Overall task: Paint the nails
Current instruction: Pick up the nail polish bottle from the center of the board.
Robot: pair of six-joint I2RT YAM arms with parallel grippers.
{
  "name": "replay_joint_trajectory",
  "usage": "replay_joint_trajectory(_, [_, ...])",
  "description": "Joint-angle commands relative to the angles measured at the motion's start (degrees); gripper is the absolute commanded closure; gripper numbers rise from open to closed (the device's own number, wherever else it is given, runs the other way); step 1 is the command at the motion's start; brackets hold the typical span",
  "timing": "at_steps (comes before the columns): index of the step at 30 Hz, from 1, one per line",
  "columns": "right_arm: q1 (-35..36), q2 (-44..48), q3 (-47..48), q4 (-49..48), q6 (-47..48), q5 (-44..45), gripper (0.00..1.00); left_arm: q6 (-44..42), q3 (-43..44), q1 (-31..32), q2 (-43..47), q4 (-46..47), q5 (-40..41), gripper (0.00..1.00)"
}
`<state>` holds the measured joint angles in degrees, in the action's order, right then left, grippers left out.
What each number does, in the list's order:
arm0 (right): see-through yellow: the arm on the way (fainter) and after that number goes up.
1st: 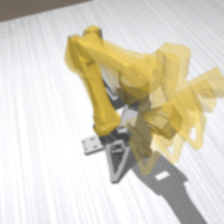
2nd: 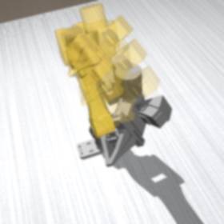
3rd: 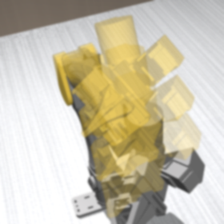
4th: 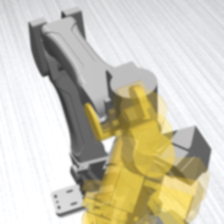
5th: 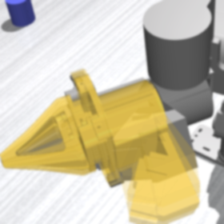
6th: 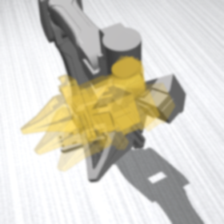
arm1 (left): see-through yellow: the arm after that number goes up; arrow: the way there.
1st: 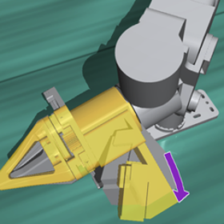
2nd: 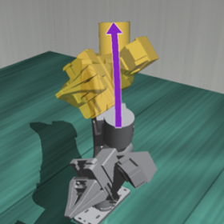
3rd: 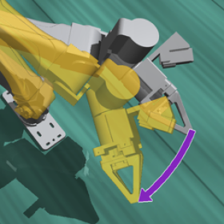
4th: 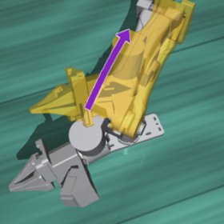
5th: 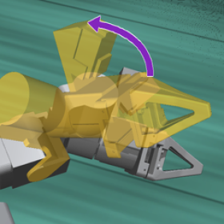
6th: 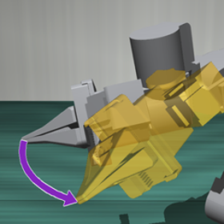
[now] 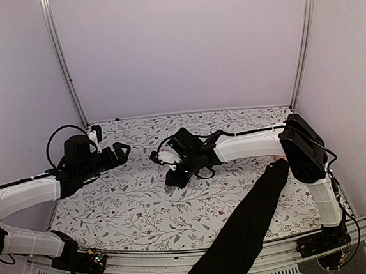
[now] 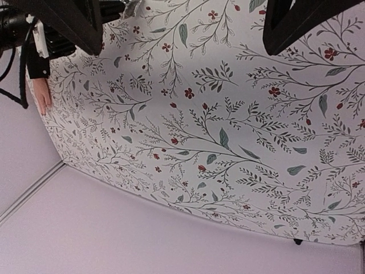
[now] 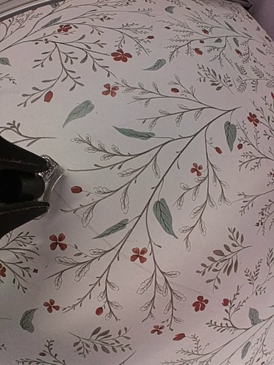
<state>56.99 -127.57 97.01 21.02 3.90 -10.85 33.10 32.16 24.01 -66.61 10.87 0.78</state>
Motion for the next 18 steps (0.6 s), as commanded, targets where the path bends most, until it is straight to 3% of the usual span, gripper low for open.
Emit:
replay_joint_trajectory(1, [0.31, 3.86, -1.79, -0.80, 0.46, -0.44, 0.97, 0.64, -2.45, -0.54, 2.07, 2.13, 1.29, 0.00])
replay_joint_trajectory(4, [-0.21, 7.00, -3.64, -1.14, 0.49, -1.32, 0.99, 2.30, -2.47, -0.62, 3.68, 1.44, 2.39, 0.00])
replay_joint_trajectory(8, [-2.28, 12.91, -6.46, -1.15, -0.33, -3.96, 1.00, 4.67, -3.45, -2.58, 4.15, 2.84, -3.26, 0.00])
replay_joint_trajectory(11, [-4.05, 17.63, -9.02, -1.10, -0.88, -5.28, 1.00, 1.55, -4.04, -1.71, 3.91, 6.74, -8.76, 0.00])
replay_joint_trajectory(18, [-6.35, 26.99, -12.39, 2.27, -1.09, -6.45, 1.00, -10.64, 2.33, 7.17, 0.79, 4.95, -9.35, 0.00])
